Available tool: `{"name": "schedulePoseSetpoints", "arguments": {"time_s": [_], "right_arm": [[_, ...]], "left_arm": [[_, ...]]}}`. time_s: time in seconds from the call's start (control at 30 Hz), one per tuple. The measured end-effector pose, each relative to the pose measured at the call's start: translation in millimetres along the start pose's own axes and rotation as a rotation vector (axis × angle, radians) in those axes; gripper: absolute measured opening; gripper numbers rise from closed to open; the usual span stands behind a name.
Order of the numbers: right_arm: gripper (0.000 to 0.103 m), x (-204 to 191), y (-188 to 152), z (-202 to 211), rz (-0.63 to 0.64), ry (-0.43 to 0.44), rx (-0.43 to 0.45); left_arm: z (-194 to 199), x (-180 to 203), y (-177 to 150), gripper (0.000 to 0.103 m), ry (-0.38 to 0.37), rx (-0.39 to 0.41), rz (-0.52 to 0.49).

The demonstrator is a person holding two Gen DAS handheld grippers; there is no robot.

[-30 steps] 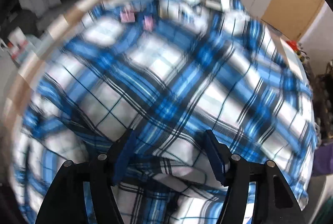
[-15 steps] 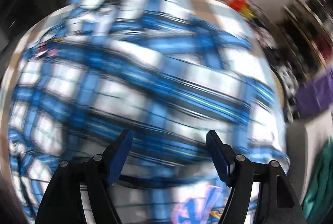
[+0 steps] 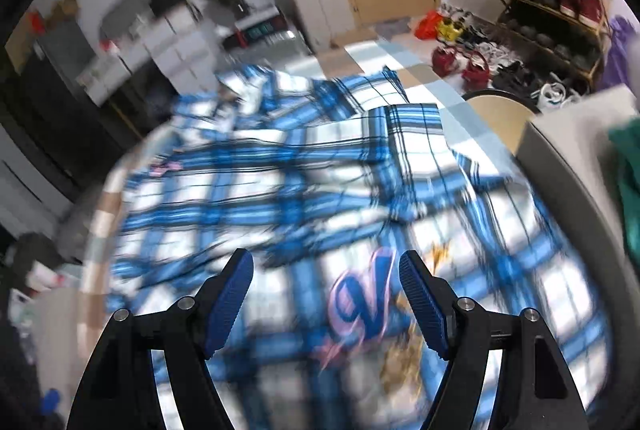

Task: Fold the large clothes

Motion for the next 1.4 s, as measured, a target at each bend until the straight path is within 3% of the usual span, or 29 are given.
{"name": "schedulePoseSetpoints", "arguments": {"time_s": [0.1,0.2,0.3,0.37,0.4,0.53,0.7,0.87,1.0,1.13,1.27,1.37,1.4], "right_arm": [[0.083,-13.1,-15.7,37.5,-0.088,0.097,0.082],[0.083,-39.0,-29.9,65.4,-0.09,0.191,0.169],[0.083,-63.5,-38.0,96.5,-0.046,0.229,0.209],[0.085,-66.8,-34.3,104.2,-0.044,0.241,0.247],[0.092,-65.3,-35.6,113.4,-0.058,0.238,0.269],[0.093,-54.3,-36.3,120.5,-0.105,0.247,0.285],[0.093,-31.8,-33.9,115.8,-0.212,0.321,0.268],[0.093,-22.5,-33.1,115.9,-0.242,0.372,0.247],[0.094,-20.8,-34.0,109.1,-0.235,0.405,0.2],[0.094,-21.7,-34.2,102.2,-0.202,0.412,0.166],[0.094,-26.1,-36.1,91.5,-0.199,0.459,0.111],[0.094,-28.0,-38.1,88.6,-0.17,0.452,0.093],[0.093,-27.9,-38.4,88.4,-0.161,0.447,0.091]], "left_arm": [[12.2,9.9,-16.7,0.077,-0.018,-0.042,-0.002],[28.6,24.6,-29.7,0.077,-0.083,-0.107,-0.018],[44.3,35.5,-18.2,0.077,-0.071,-0.086,-0.033],[50.4,45.6,7.9,0.077,-0.034,-0.057,-0.05],[50.3,46.8,17.0,0.077,-0.01,-0.04,-0.051],[34.0,63.5,86.2,0.077,0.052,0.013,-0.023],[-56.4,89.6,172.2,0.077,0.114,-0.17,0.008],[-166.4,98.0,211.5,0.077,0.104,-0.386,0.059],[-235.1,83.0,252.5,0.077,0.198,-0.338,0.168],[-305.3,74.6,286.7,0.077,0.215,-0.368,0.237],[-344.1,61.8,318.1,0.077,0.251,-0.35,0.265],[-367.1,38.7,325.6,0.077,0.169,-0.354,0.474],[-378.8,28.6,324.0,0.077,0.19,-0.37,0.5]]}}
Point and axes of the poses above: each gripper's, at about its wrist camera, not at the fingertips, and z roughly against the way its jaws point, x to its right, y to its top, the point moved 6 cm from there along -z, roughly the way its jaws point, and after that the axes turned 9 degrees about z, right-handed, at the moved point
